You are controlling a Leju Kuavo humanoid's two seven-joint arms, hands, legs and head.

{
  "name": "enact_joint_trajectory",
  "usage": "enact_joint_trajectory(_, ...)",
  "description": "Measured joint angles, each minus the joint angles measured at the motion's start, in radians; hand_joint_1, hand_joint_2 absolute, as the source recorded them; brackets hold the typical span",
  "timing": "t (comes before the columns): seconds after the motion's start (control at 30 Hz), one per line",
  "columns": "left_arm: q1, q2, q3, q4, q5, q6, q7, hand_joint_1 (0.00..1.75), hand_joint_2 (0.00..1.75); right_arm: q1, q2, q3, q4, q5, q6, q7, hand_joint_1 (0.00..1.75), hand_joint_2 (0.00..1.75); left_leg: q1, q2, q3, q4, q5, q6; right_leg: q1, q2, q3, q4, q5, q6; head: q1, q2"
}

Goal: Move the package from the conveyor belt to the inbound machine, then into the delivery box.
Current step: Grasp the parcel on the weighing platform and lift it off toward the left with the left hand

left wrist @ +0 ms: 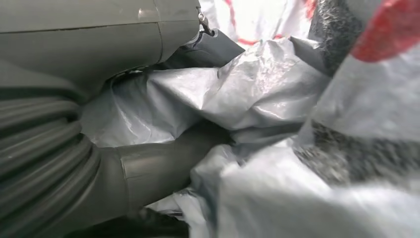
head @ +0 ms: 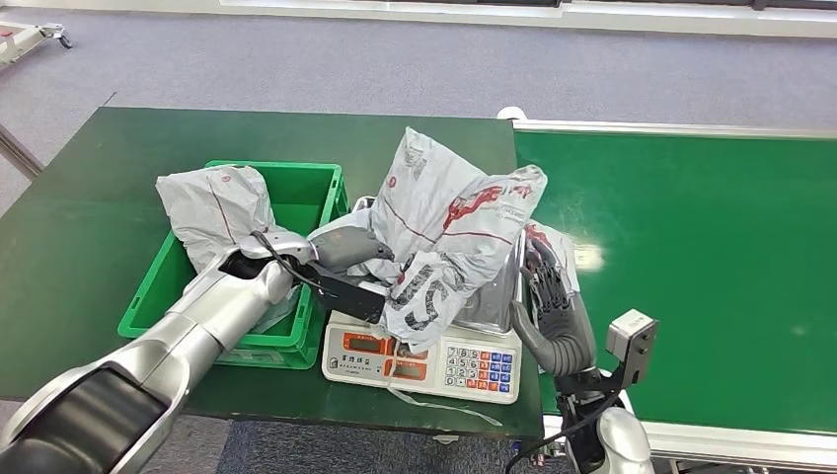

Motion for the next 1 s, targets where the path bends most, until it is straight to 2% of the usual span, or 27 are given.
enact_joint_trajectory(0.2, -0.008, 0.016, -0.024, -0.029, 0.007, 0.071, 0.019, 1.75, 1.75, 0.009, -0.003, 0.0, 0.006, -0.005, 0.0, -0.003, 0.0, 1.75, 0.0, 0.0, 0.0, 0.0, 0.0, 0.0, 0.0, 0.0, 0.0, 0.0, 0.0, 0.0, 0.0, 0.0)
enact_joint_trajectory(0.37, 0.007, 0.074, -0.035, -0.221, -0.055, 0.244, 0.16, 1.75, 1.75, 0.031, -0.004, -0.001, 0.008, -0.022, 0.012, -0.006, 0.0, 1.75, 0.0, 0.0, -0.002, 0.0, 0.0, 0.0, 0.001, 0.0, -0.001, 0.0, 0.0, 0.0, 0.0, 0.0)
enact_joint_trajectory(0.53, 0.05, 0.134, -0.022, -0.385, -0.142, 0.305, 0.28, 1.75, 1.75, 0.033, -0.003, -0.002, 0.019, -0.012, 0.009, 0.0, 0.0, 1.75, 0.0, 0.0, -0.002, 0.0, 0.0, 0.0, 0.001, 0.0, -0.002, 0.0, 0.0, 0.0, 0.0, 0.0)
enact_joint_trajectory(0.7, 0.123, 0.188, 0.061, -0.416, -0.216, 0.374, 0.327, 1.75, 1.75, 0.033, -0.001, -0.003, 0.038, 0.011, -0.015, 0.014, 0.0, 1.75, 0.0, 0.002, -0.002, -0.001, -0.001, -0.001, 0.001, 0.003, -0.002, 0.0, 0.0, -0.001, 0.0, 0.0)
enact_joint_trajectory(0.83, 0.194, 0.231, 0.173, -0.402, -0.273, 0.435, 0.354, 1.75, 1.75, 0.041, -0.001, -0.009, 0.048, 0.018, -0.026, 0.015, 0.0, 1.75, 0.001, 0.004, -0.002, -0.001, 0.0, -0.003, 0.002, 0.005, -0.003, 0.0, -0.001, -0.002, 0.0, 0.0)
enact_joint_trajectory(1.0, 0.283, 0.272, 0.331, -0.365, -0.359, 0.463, 0.429, 1.75, 1.75, 0.061, -0.001, -0.032, 0.048, 0.027, -0.034, 0.015, 0.0, 1.75, 0.001, 0.005, -0.002, -0.001, -0.002, -0.005, 0.003, 0.006, -0.004, 0.001, -0.002, -0.003, 0.0, 0.0)
